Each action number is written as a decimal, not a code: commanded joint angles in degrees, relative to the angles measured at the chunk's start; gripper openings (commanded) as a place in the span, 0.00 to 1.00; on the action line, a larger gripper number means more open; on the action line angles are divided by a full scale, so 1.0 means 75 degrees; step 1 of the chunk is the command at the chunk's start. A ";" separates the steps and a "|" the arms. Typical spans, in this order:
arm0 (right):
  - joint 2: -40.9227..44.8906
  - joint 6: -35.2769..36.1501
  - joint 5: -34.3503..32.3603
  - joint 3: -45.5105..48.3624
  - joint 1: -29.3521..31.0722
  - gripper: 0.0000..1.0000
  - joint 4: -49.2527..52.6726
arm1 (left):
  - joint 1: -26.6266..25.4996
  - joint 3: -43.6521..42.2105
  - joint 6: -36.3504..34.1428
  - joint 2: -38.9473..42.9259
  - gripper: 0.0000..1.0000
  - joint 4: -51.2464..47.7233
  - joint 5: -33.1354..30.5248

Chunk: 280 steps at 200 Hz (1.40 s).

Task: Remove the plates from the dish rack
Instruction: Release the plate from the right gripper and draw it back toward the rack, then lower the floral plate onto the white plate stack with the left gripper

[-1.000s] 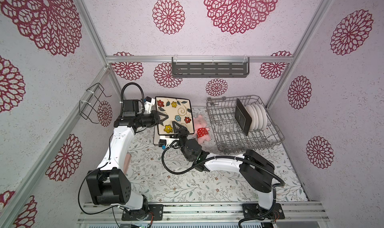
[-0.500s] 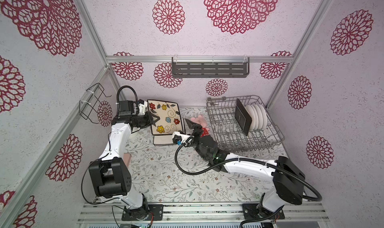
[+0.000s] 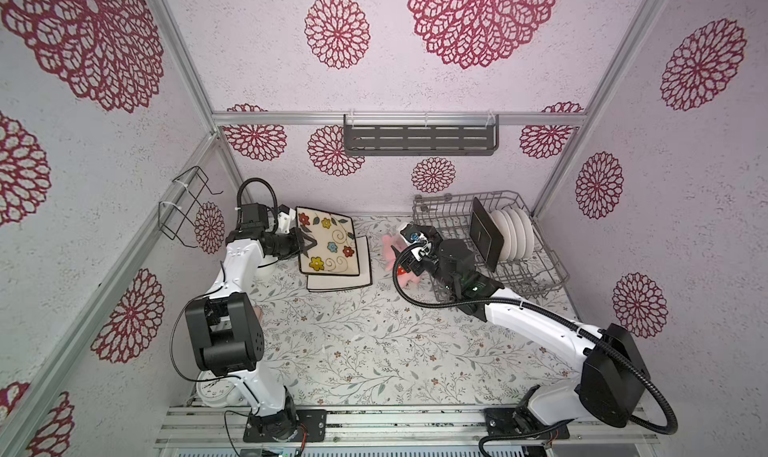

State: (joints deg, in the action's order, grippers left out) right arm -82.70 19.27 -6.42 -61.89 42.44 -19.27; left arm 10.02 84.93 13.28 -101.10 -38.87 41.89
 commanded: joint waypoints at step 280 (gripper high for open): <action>-0.1313 -0.1728 0.2020 -0.0594 -0.1656 0.87 -0.0305 | 0.0159 0.2167 -0.0964 -0.2913 0.00 -0.1392 0.0954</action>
State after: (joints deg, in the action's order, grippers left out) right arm -92.29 7.38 7.84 -63.99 30.46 -19.55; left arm 11.29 99.55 8.84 -122.58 -50.11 47.16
